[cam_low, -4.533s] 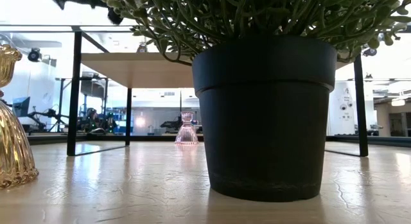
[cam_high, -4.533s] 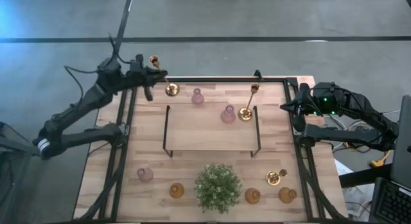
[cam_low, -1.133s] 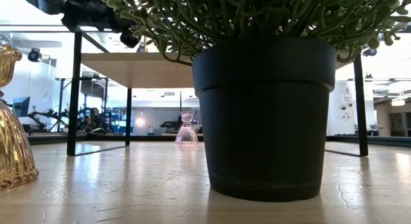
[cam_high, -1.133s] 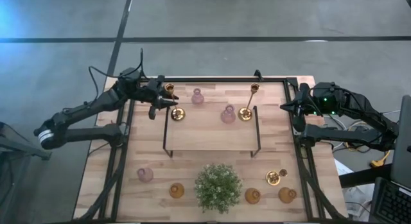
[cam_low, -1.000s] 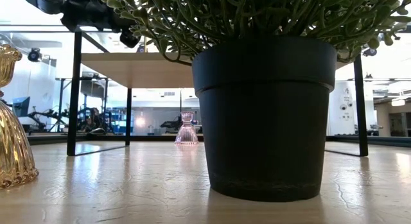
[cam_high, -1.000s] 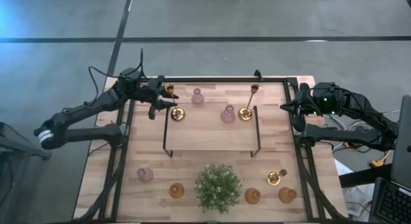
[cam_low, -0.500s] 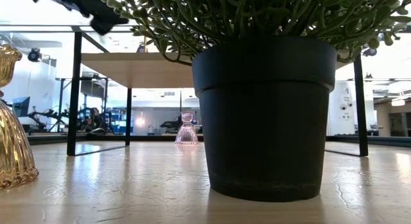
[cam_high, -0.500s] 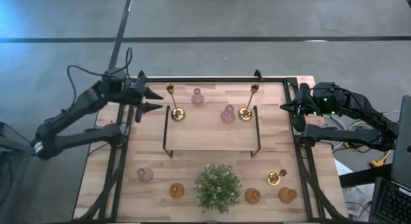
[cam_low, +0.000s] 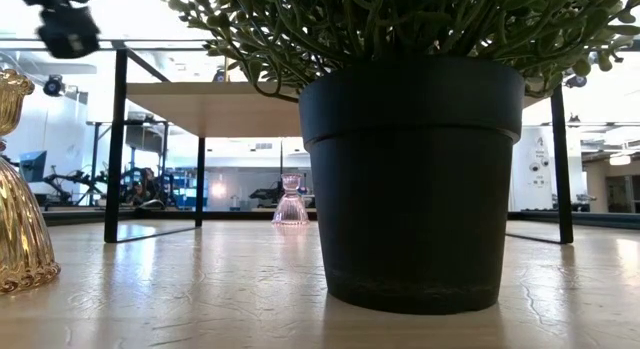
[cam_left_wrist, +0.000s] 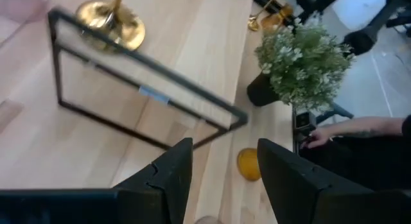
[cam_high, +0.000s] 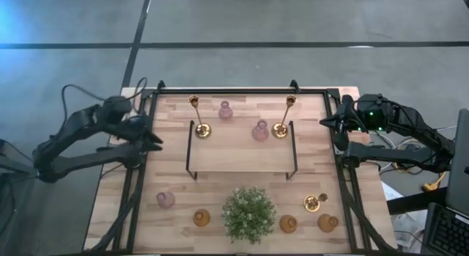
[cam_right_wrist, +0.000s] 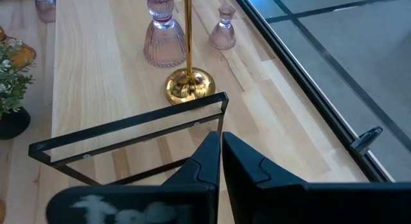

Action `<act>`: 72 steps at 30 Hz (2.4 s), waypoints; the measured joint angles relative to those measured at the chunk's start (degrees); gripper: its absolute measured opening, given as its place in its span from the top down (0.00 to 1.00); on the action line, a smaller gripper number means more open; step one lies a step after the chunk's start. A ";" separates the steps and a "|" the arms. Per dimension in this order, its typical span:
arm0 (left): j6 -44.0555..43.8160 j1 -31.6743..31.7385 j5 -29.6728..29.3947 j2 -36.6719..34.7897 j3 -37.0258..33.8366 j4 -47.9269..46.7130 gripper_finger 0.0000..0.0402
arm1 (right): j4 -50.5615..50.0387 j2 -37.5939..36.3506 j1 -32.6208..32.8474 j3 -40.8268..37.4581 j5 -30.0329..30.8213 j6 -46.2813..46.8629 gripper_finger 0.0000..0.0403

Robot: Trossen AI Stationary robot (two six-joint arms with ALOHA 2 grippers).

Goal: Pick & Place candle stick holders
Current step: Put the bottom pink vase on the shelf

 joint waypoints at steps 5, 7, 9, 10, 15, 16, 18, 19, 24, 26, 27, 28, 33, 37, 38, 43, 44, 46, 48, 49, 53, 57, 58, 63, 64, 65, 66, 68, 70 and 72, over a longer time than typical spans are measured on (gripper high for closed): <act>-5.29 -3.34 -3.32 -6.01 -2.74 -0.29 0.56 | 0.00 -0.01 0.00 0.00 0.00 0.00 0.97; -7.00 -3.59 -4.09 -7.39 -5.12 0.43 0.56 | 0.00 -0.01 0.00 0.00 0.00 0.00 0.97; -7.41 -3.63 -3.41 -8.35 -7.46 3.09 0.56 | 0.00 -0.01 0.01 0.00 -0.01 0.00 0.97; -7.43 -3.67 -2.50 -8.46 -8.68 4.32 0.56 | 0.00 -0.01 0.01 0.00 0.00 0.00 0.97; -7.49 -5.41 0.46 -6.29 -15.01 9.21 0.56 | 0.00 0.03 0.00 0.00 0.00 0.00 0.97; -7.52 -6.13 0.34 -5.87 -15.94 10.13 0.56 | 0.00 0.03 0.00 0.00 -0.02 0.00 0.97; -8.33 -8.18 0.39 -4.83 -17.21 12.19 0.56 | 0.00 0.03 0.01 0.00 -0.01 0.00 0.97; -8.98 -9.43 0.27 -4.21 -17.66 13.35 0.56 | 0.00 0.03 0.01 0.00 0.00 0.00 0.97; -13.42 -18.34 -5.50 -1.67 -17.47 16.38 0.56 | 0.00 0.03 0.00 0.00 0.00 0.00 0.97; -15.64 -23.18 -9.32 -0.30 -17.01 16.60 0.56 | 0.00 0.03 0.01 0.00 -0.01 0.00 0.97; -16.50 -25.76 -11.55 0.45 -16.86 16.42 0.56 | 0.00 0.03 0.00 0.00 -0.01 0.00 0.97; -17.88 -28.49 -13.27 1.18 -16.71 16.41 0.56 | 0.00 0.03 0.00 0.00 0.00 0.00 0.97; -27.05 -42.74 -23.12 5.19 -16.17 16.45 0.56 | 0.01 0.03 0.01 0.00 -0.01 0.00 0.97; -36.77 -53.49 -29.01 9.11 -15.82 16.51 0.56 | 0.00 0.03 0.00 0.02 0.00 0.00 0.97; -39.38 -55.83 -30.09 10.13 -15.50 16.53 0.56 | 0.00 0.03 0.01 0.00 -0.01 0.00 0.97; -48.50 -65.22 -35.20 14.80 -12.63 16.79 0.56 | 0.00 0.03 0.00 0.00 0.00 0.00 0.97; -49.65 -66.45 -36.26 15.74 -11.97 16.82 0.56 | 0.00 0.03 0.00 0.02 0.00 0.00 0.97; -51.64 -68.21 -38.12 17.25 -10.48 16.20 0.56 | 0.00 0.03 0.00 0.00 -0.02 0.00 0.97; -52.85 -69.28 -38.91 18.63 -8.42 15.57 0.56 | 0.00 0.03 0.00 0.00 -0.01 0.00 0.97; -53.67 -69.61 -39.01 19.39 -7.59 14.45 0.56 | 0.00 0.05 0.02 0.00 -0.02 0.00 0.97; -57.25 -70.29 -37.75 21.83 -4.73 10.29 0.56 | 0.00 0.06 0.02 0.00 -0.02 0.00 0.97; -63.03 -72.66 -33.98 24.04 -2.46 9.63 0.56 | 0.00 0.06 0.01 0.00 0.00 0.00 0.97; -64.80 -73.80 -33.81 24.81 -1.87 9.83 0.56 | 0.00 0.06 0.00 0.00 0.00 0.00 0.97; -73.68 -81.95 -37.58 28.88 0.42 9.84 0.56 | 0.00 0.06 0.00 0.00 -0.01 0.00 0.97; -75.72 -83.40 -38.83 29.72 0.48 9.70 0.56 | 0.00 0.06 0.02 0.00 -0.01 0.00 0.97; -78.18 -84.66 -39.57 30.50 0.50 9.68 0.56 | 0.00 0.06 0.01 0.00 -0.02 0.00 0.97; -80.44 -85.81 -39.96 31.27 0.50 9.72 0.56 | 0.00 0.06 0.01 0.00 -0.02 0.00 0.97; -83.70 -88.00 -40.74 33.06 0.39 9.38 0.56 | 0.00 0.06 0.00 0.00 -0.01 0.00 0.97; -86.42 -89.62 -41.78 35.09 0.33 8.86 0.56 | 0.00 0.06 0.00 0.00 -0.02 0.00 0.97; -89.14 -90.21 -42.13 37.18 0.32 8.93 0.56 | 0.00 0.06 0.00 0.00 -0.01 0.00 0.97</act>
